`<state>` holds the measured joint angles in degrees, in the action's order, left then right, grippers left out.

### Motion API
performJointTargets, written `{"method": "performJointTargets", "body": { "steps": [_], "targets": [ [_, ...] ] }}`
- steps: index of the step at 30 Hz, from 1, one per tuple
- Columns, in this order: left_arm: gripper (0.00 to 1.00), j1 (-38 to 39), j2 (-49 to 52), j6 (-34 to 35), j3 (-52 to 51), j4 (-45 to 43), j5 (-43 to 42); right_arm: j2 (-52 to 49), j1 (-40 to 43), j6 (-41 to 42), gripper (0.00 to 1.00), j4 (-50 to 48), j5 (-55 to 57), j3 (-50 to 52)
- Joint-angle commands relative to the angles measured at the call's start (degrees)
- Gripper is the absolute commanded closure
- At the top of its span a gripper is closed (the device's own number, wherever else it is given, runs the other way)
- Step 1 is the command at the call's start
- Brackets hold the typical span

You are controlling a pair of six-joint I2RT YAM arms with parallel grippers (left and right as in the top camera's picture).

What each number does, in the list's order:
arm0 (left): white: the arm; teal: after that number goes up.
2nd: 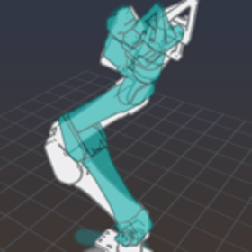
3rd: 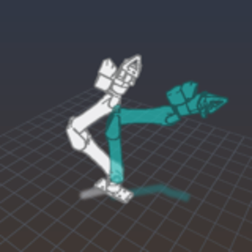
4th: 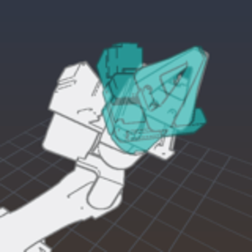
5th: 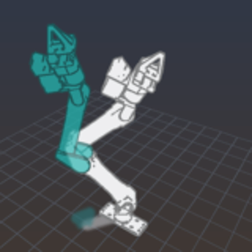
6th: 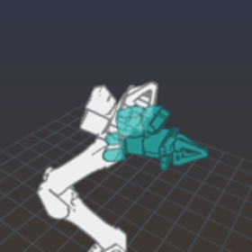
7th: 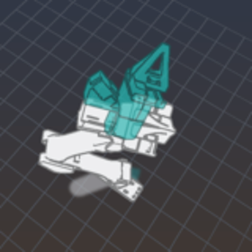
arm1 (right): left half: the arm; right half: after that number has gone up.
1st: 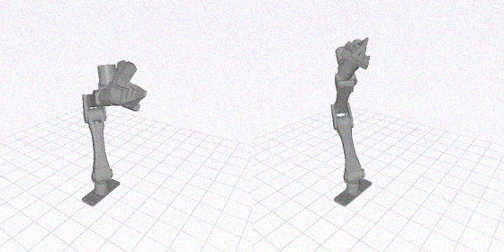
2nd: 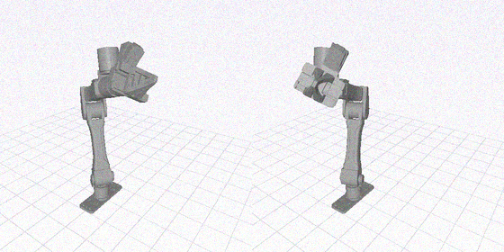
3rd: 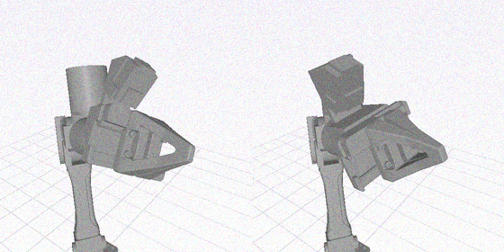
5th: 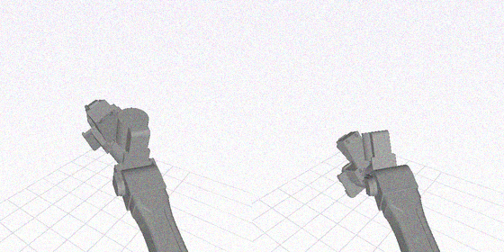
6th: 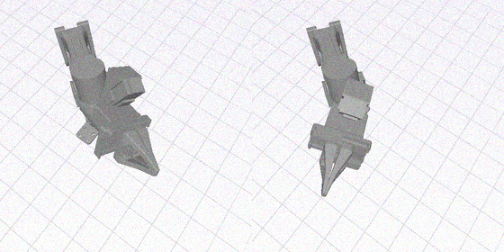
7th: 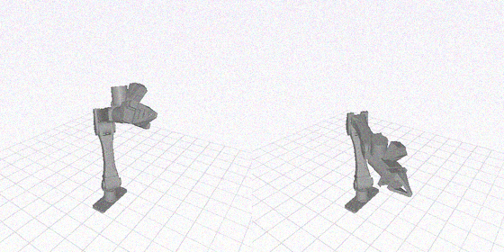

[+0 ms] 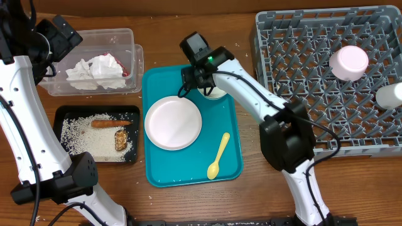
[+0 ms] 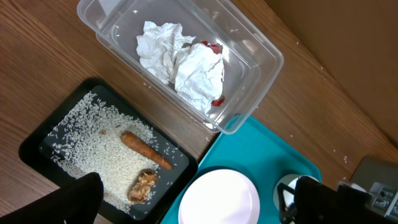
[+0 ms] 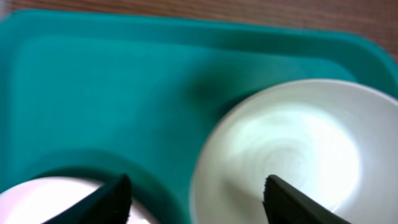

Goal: Sort waste into correct bins and load items into the dishwasher
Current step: 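Move the right gripper to the small white bowl and grasp it, then carry the white bowl right and set it in the dish rack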

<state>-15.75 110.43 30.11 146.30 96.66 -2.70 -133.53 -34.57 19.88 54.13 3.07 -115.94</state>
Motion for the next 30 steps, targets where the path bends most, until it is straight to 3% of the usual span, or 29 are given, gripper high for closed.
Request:
{"method": "performJointTargets", "body": {
  "steps": [1,5,9,13,23,27,30],
  "targets": [
    [0.00,0.4,0.2,0.8,0.1,0.0,0.8,-1.1,0.8,1.4,0.36,0.0,2.0,0.1],
    [0.00,0.4,0.2,0.8,0.1,0.0,0.8,-2.5,0.8,1.4,0.48,0.1,2.0,0.1],
    [0.00,0.4,0.2,0.8,0.1,0.0,0.8,-2.4,0.8,1.6,0.67,0.5,1.9,-0.8],
    [0.00,0.4,0.2,0.8,0.1,0.0,0.8,-2.4,0.8,1.6,0.96,3.5,-0.3,-5.5],
    [0.00,0.4,0.2,0.8,0.1,0.0,0.8,-1.8,3.1,1.4,0.96,20.7,-2.3,-30.8],
    [0.00,0.4,0.2,0.8,0.1,0.0,0.8,-1.2,10.1,1.4,0.96,29.5,-2.2,-44.4],
    [0.00,0.4,0.2,0.8,0.1,0.0,0.8,-1.2,19.4,1.1,0.96,33.0,-8.9,-48.9]
  ]
}}
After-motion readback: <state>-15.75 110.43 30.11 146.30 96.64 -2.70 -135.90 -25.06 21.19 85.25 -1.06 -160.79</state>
